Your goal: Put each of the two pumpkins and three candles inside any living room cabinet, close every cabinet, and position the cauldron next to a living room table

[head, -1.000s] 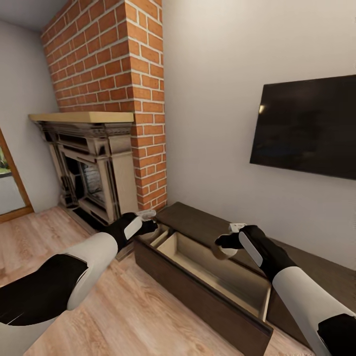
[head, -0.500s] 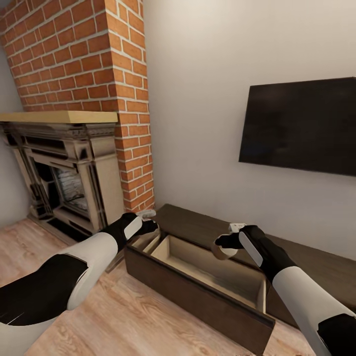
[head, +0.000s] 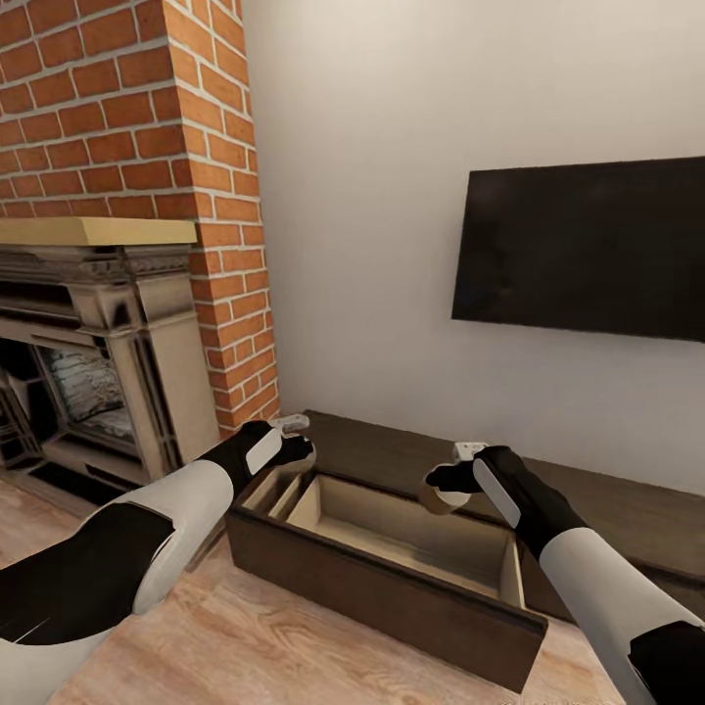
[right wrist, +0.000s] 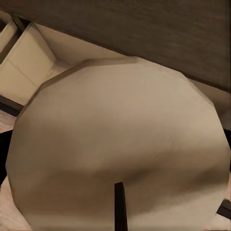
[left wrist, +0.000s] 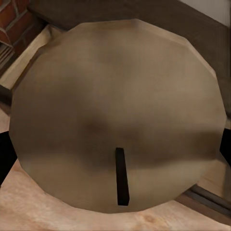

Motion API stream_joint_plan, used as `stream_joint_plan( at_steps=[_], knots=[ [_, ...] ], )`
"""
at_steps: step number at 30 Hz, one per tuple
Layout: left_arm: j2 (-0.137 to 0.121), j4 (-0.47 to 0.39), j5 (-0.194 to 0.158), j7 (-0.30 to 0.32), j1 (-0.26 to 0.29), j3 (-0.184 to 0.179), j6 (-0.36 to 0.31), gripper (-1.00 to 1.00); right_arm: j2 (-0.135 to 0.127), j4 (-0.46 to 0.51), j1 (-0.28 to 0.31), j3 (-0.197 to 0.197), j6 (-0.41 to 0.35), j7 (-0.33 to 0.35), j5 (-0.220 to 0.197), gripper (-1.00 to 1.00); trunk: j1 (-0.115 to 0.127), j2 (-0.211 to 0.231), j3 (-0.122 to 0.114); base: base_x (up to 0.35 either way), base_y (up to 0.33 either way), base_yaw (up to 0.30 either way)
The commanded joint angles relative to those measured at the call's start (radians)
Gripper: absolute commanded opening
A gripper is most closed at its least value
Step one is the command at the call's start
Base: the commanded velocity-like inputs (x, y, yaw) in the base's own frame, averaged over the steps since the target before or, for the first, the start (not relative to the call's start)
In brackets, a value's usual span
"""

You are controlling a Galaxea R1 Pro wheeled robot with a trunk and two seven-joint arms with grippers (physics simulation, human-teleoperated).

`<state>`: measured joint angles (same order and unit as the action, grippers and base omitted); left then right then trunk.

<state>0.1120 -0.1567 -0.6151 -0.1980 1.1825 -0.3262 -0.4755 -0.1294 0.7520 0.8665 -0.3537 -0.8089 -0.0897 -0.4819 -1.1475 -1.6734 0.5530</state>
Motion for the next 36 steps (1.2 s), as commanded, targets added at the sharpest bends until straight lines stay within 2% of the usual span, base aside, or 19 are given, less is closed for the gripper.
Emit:
stream_joint_plan(
  at_steps=[1,6,23,36],
  knots=[
    [0.000,-0.003,-0.009,-0.007,0.000,-0.007,-0.005,-1.00,-0.001,0.001,0.001,-0.005,-0.003,-0.010,-0.011,-1.00,0.000,-0.001,0.001,0.141,0.332,-0.293],
    [0.000,-0.003,-0.009,-0.007,0.000,-0.006,-0.005,-1.00,-0.001,0.001,0.001,-0.004,-0.003,-0.010,-0.012,-1.00,0.000,-0.001,0.001,0.140,0.282,-0.293],
    [-0.001,-0.004,-0.009,-0.007,0.000,-0.007,-0.005,-1.00,-0.001,-0.004,0.001,-0.004,-0.003,-0.010,-0.012,-1.00,0.000,-0.001,0.001,0.016,0.021,-0.293],
    [-0.002,-0.012,-0.011,-0.006,0.000,-0.004,-0.005,-1.00,-0.001,-0.011,0.001,-0.005,-0.001,-0.010,-0.011,-1.00,0.000,-0.001,0.001,0.000,0.303,-0.282]
  ],
)
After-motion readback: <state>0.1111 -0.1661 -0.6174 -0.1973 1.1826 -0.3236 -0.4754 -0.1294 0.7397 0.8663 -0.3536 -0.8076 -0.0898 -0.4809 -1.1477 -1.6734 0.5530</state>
